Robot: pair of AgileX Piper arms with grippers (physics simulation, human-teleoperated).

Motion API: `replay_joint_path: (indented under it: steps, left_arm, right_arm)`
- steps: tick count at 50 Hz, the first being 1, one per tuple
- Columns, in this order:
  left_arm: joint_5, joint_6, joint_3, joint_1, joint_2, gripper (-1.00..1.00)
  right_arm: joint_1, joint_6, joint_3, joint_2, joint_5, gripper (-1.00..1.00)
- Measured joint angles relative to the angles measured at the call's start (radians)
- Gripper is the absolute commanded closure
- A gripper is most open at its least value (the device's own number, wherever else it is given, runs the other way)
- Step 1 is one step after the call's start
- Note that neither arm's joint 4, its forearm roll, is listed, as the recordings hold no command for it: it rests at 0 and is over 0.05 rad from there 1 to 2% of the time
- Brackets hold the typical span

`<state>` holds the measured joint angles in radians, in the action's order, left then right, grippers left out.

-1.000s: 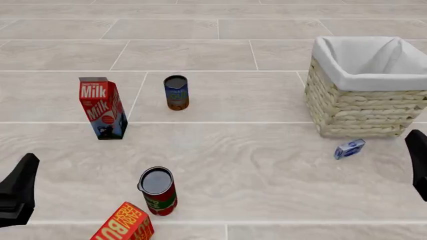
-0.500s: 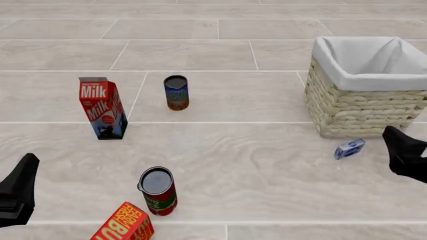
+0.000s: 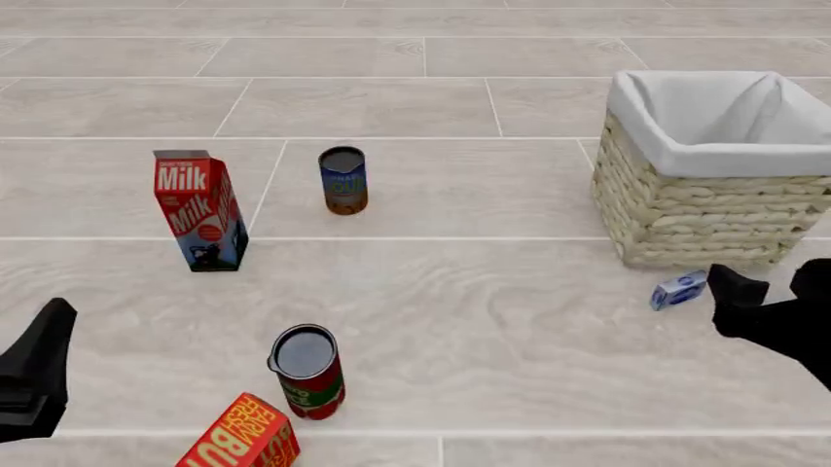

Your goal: Pick the cream cheese and place it in the basket.

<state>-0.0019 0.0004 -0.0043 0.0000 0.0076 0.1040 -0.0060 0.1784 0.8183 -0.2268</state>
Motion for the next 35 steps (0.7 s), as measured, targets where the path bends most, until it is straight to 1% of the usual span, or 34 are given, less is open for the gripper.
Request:
replay_joint_path:
  steps: [5,20,35]
  left_arm:
    - [0.0,0.0,0.0,0.0,0.0,-1.0]
    - [0.0,0.0,0.0,0.0,0.0,-1.0]
    - [0.0,0.0,0.0,0.0,0.0,-1.0]
  right_arm:
    - [-0.004,-0.006,-0.007,0.077,-0.063,-1.0]
    - [-0.018,-0.005,0.016,0.289,-0.207,-1.0]
    - [-0.01,-0.002,0.031,0.492,-0.353,-1.0]
